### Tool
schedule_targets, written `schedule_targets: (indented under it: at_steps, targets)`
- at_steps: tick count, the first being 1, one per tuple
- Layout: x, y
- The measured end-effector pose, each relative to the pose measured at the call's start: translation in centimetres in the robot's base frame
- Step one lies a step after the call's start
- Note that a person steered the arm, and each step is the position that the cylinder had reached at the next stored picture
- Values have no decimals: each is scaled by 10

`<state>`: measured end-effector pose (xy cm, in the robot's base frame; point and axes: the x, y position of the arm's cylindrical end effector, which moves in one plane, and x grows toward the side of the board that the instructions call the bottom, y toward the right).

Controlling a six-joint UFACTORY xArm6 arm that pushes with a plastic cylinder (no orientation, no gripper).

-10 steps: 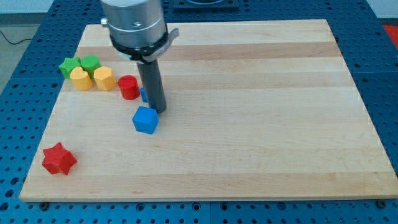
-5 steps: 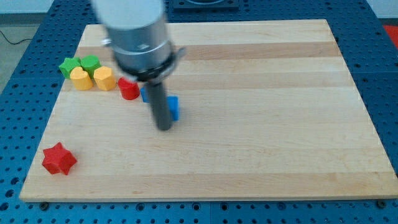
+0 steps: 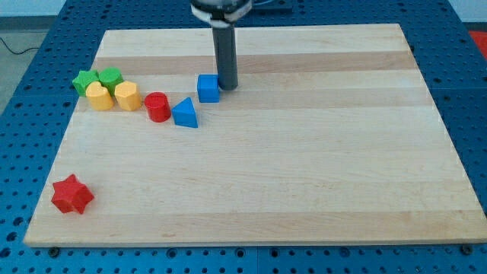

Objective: Push the blue cube to the top left corner

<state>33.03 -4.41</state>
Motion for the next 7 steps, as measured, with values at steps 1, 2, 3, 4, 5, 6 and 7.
schedule_targets:
  at_steps: [1, 2, 3, 4, 5, 6, 7]
  targets:
    - [-5, 3]
    - [27, 36]
    - [57, 54]
    - [77, 39]
    - [52, 0]
    - [-7, -35]
    - [-28, -58]
